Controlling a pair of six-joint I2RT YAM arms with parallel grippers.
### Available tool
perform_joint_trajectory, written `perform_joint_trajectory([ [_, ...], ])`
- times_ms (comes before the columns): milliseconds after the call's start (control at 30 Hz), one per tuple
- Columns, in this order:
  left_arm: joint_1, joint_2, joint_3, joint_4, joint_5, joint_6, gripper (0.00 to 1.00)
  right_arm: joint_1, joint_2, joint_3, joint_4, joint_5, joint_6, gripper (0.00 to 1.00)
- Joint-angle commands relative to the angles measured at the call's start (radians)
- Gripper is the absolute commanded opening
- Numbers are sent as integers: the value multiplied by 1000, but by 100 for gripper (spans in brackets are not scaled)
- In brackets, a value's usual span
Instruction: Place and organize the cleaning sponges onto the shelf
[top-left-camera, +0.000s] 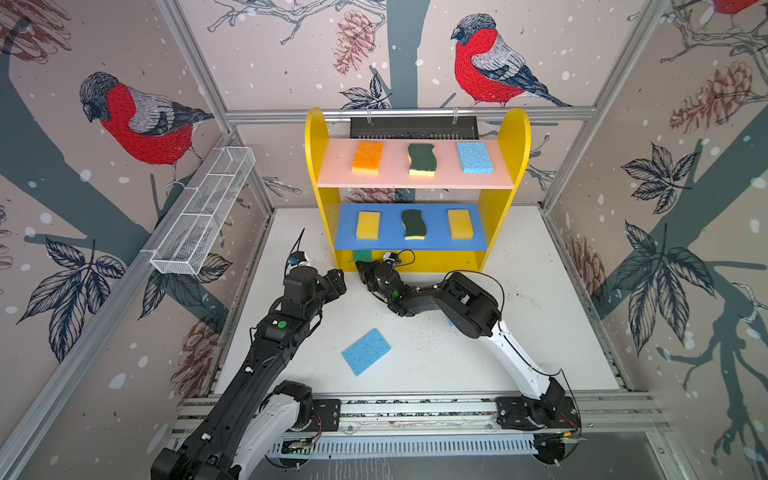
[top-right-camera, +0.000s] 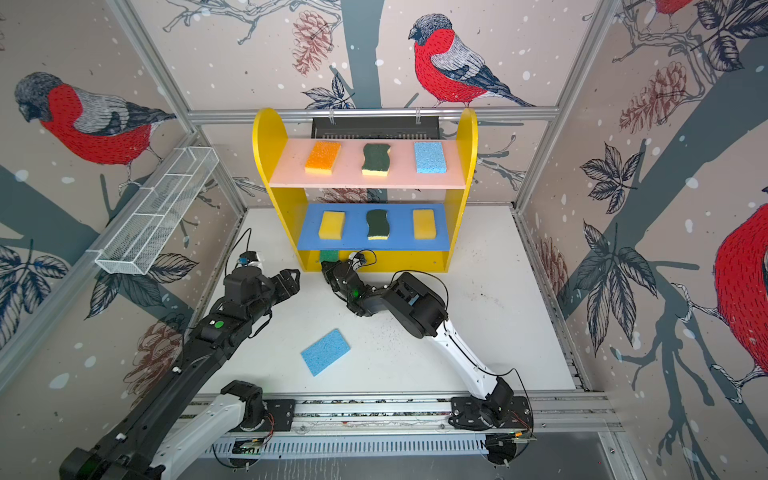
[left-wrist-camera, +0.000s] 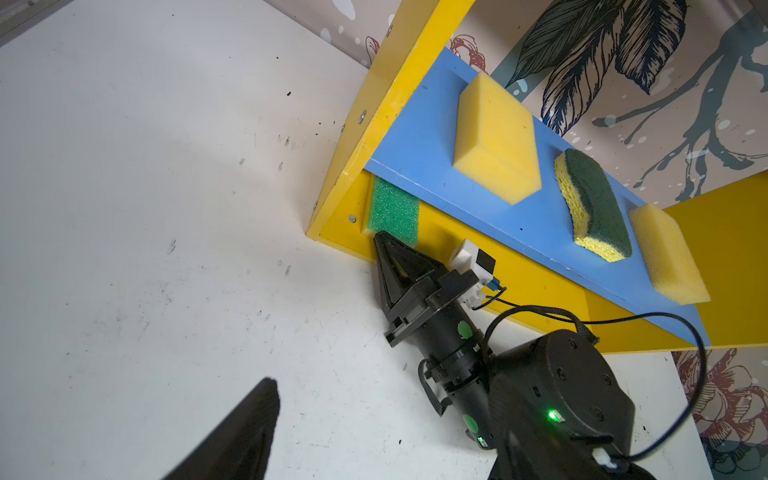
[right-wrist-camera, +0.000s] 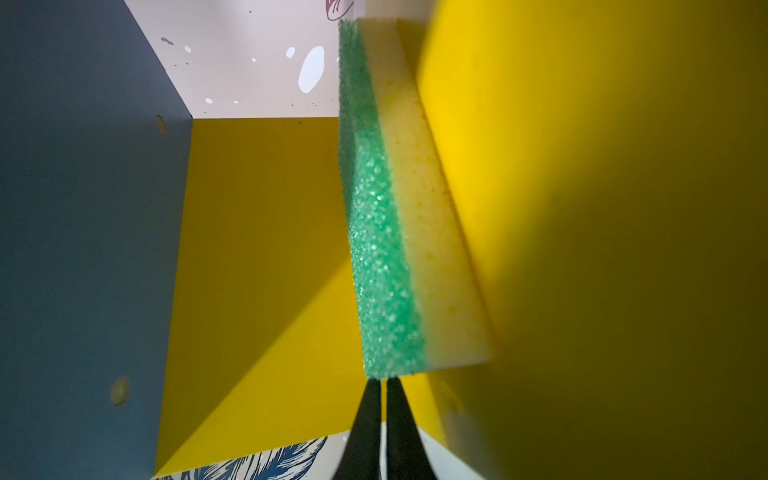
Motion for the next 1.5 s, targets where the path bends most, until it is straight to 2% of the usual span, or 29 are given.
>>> perform_joint_trajectory([
  [0, 1, 0, -3, 13, -11, 1, 80, -3, 33, -12, -215, -12, -6, 9],
  [567, 1, -4, -8, 14, -7, 5, 80, -9, 21, -34, -251, 3, -8, 10],
  [833, 2, -9, -7, 10, -9, 6, 80, -9, 18, -13, -274, 12, -47, 11],
  [1067, 2, -27, -8, 2, -18, 8, 80, -13, 4, -53, -261, 8, -37, 11],
  [1300, 2, -23, -8, 2, -28, 10, 80, 22, -48, -93, -252, 0, -141, 16],
  [1467, 2, -21, -11, -4, -39, 10, 80, 27, -101, -184, -198, -20, -143, 17],
])
